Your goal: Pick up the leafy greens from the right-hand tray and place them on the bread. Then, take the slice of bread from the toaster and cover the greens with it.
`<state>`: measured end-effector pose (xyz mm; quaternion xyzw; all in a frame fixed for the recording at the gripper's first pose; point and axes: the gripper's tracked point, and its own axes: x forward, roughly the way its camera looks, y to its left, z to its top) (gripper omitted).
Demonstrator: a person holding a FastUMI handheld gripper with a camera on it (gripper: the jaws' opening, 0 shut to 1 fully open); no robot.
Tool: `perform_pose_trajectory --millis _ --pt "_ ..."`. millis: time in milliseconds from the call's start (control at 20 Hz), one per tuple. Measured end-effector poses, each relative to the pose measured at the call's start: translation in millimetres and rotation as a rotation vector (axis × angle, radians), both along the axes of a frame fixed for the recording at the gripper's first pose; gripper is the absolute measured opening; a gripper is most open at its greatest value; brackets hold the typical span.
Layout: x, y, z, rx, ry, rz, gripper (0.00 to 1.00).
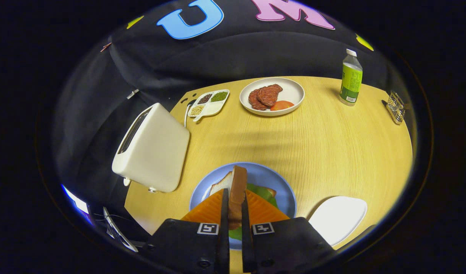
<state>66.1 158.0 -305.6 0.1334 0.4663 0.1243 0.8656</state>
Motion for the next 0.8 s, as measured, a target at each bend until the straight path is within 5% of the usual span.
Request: perform_pose_trajectory --millis 250,350,450,700,800 --pt "-6.3 -21.0 -14.5 -0.062 0.021 -0.034 0.39" --pt "-14.4 -29.0 -19.2 -0.085 0.036 -0.033 0.58" --pt "-20.0 -33.4 -21.2 -0.087 0.046 -0.042 0.61" --pt "-24.9 -47.3 -4.4 -0.095 0.003 -0.067 0.98" --pt "-21.9 -55.4 9.8 -0.105 -0.036 -0.083 0.99"
